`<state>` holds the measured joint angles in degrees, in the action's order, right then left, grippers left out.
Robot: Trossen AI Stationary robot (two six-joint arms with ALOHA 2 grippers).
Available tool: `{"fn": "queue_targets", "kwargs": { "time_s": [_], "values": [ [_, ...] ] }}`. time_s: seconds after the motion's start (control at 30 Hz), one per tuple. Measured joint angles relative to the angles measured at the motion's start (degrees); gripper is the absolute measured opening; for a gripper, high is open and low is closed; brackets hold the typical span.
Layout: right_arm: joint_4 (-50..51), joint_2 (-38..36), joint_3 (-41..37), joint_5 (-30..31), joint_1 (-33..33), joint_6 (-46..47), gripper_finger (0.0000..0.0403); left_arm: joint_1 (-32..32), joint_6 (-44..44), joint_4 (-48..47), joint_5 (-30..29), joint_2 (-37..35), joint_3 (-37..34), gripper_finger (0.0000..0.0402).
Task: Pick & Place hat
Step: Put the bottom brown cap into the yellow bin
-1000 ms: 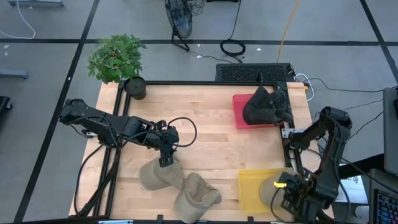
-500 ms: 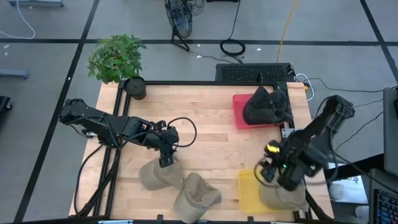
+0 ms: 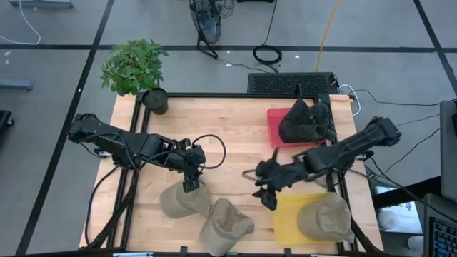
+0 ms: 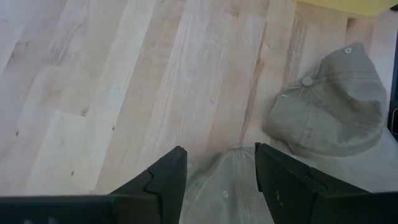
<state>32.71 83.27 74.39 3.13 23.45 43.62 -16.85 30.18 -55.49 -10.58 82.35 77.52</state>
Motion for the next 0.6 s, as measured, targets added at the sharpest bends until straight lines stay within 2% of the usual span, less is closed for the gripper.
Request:
{"fn": "queue_targets", "kwargs": {
  "time_s": [0.13, 0.6],
  "values": [
    [-0.4, 4.8, -0.1, -3.3, -0.3, -5.0, 0.0196, -0.2, 0.4, 0.0, 0.1, 0.0, 0.0, 0.0188],
    [-8.0, 10.4, -0.1, -1.7, -4.4, -13.0, 0.0196, -0.1, 0.5, 2.1, 0.1, 0.0, 0.0, 0.0188]
  ]
}}
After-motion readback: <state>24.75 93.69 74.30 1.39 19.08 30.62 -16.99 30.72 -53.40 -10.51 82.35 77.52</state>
